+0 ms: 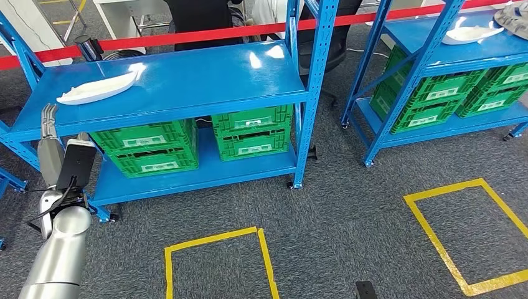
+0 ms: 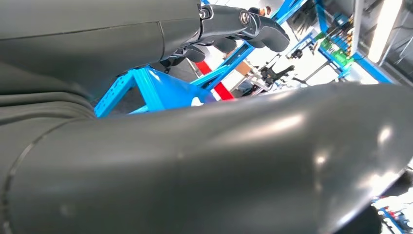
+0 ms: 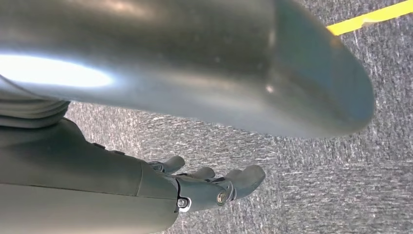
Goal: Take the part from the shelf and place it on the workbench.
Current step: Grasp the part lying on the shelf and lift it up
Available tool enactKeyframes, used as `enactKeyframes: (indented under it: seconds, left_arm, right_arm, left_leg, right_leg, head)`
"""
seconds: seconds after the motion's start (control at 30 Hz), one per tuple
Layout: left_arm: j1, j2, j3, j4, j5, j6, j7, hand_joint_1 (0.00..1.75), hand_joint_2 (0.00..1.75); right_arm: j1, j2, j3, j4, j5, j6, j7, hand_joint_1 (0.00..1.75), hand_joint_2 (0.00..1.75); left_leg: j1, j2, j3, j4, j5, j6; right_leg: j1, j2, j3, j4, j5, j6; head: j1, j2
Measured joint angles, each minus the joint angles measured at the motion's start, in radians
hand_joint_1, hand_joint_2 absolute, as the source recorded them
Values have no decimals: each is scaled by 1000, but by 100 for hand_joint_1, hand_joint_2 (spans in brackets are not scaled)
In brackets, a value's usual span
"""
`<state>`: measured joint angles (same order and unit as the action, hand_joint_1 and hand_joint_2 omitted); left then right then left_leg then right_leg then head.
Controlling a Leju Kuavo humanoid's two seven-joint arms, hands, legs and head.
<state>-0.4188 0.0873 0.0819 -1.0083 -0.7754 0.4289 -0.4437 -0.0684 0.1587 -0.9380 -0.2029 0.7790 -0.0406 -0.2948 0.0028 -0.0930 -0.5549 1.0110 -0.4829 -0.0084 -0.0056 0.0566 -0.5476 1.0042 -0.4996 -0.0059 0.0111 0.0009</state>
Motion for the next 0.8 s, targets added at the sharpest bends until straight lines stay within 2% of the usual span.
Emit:
enactKeyframes:
  seconds: [0.1,0.13,0.17,0.23,0.27,0.3,0.33,0.37,0.43,0.47,0.5,0.57,0.6,0.63,0.7,0.73,0.77,0.8]
  left_arm:
    - [-34,-3,-14,40,-32,10,24,0,0]
    - [-44,-4,-17,52,-39,12,27,0,0]
    - [-52,-6,-19,62,-45,15,29,0,0]
    - [-60,-7,-22,79,-57,19,31,0,0]
    - [-61,-7,-22,85,-62,22,32,0,0]
    - [-61,-8,-22,90,-67,24,34,0,0]
    - [-61,-8,-22,94,-70,25,35,0,0]
    - [-62,-8,-22,95,-73,26,35,0,0]
    - [-65,-9,-23,96,-79,26,36,0,0]
    - [-67,-10,-23,96,-81,26,37,0,0]
    - [-69,-10,-24,95,-83,26,39,0,0]
    - [-71,-10,-25,94,-88,26,42,0,0]
    - [-71,-9,-26,94,-89,26,43,0,0]
    - [-74,-8,-26,94,-90,26,43,0,0]
    - [-81,-8,-29,95,-90,25,42,0,0]
    - [-84,-9,-30,96,-90,25,42,0,0]
    - [-86,-10,-31,98,-90,24,41,0,0]
    - [-86,-10,-31,100,-90,23,40,0,0]
  right_arm:
    - [-1,0,0,0,0,1,23,0,0]
    - [-2,0,0,0,-1,2,26,0,0]
    - [-3,1,0,0,-3,2,29,0,0]
    - [-4,2,0,0,-4,5,33,0,0]
    - [-4,2,0,0,-4,6,34,0,0]
    - [-3,3,0,0,-4,7,33,0,0]
    - [-3,3,0,0,-4,7,31,0,0]
    - [-3,3,0,0,-3,8,29,0,0]
    - [-3,3,0,0,0,9,25,0,0]
    - [-3,3,0,0,1,10,23,0,0]
    - [-3,4,0,0,0,11,22,0,0]
    - [-3,5,-1,0,-2,14,20,0,0]
    - [-4,5,-2,0,-4,14,21,0,0]
    - [-4,5,-3,0,-7,15,21,0,0]
    - [-2,6,-7,0,-12,15,23,0,0]
    - [0,6,-10,0,-14,15,24,0,0]
    - [1,6,-12,0,-15,16,25,0,0]
    - [1,6,-14,0,-15,16,26,0,0]
  left_leg:
    - [5,0,2,-11,8,12]
    - [8,1,5,-17,13,16]
    - [12,2,7,-23,16,20]
    - [13,1,5,-23,18,22]
    - [13,-1,3,-21,18,21]
    - [14,-5,1,-19,17,20]
    - [16,-12,0,-15,15,17]
    - [19,-20,-1,-11,12,12]
    - [24,-38,-6,2,4,-3]
    - [25,-46,-11,7,2,-11]
    - [26,-56,-16,8,2,-19]
    - [28,-75,-24,1,9,-35]
    - [27,-61,-27,1,10,-40]
    - [25,-30,-37,16,2,-44]
    - [19,52,-84,107,-43,-47]
    - [18,75,-120,177,-73,-48]
    - [18,84,-154,242,-95,-48]
    - [18,86,-174,281,-101,-47]
  right_leg:
    - [3,-7,-3,7,-3,10]
    - [5,-17,-14,31,-18,14]
    - [6,-27,-34,74,-42,17]
    - [2,-41,-102,203,-103,22]
    - [-1,-43,-131,257,-120,25]
    - [-4,-43,-148,284,-120,27]
    - [-8,-42,-144,270,-99,30]
    - [-12,-38,-120,218,-64,32]
    - [-21,1,-56,87,-8,37]
    - [-23,15,-37,47,2,34]
    - [-22,24,-29,31,1,29]
    - [-19,0,-28,31,1,9]
    - [-19,-14,-26,28,3,0]
    - [-19,-28,-24,25,4,-9]
    - [-16,-59,-22,22,5,-21]
    - [-13,-76,-22,22,3,-25]
    - [-10,-93,-22,22,1,-28]
    - [-8,-110,-21,22,-1,-30]
  head:
    - [1,0]
    - [3,0]
    - [5,0]
    - [7,0]
    - [8,0]
    - [8,0]
    - [8,0]
    - [8,0]
    - [8,0]
    - [8,0]
    - [8,0]
    - [8,0]
    - [8,0]
    - [4,0]
    - [-4,0]
    - [-8,0]
    - [-8,0]
    - [-9,0]
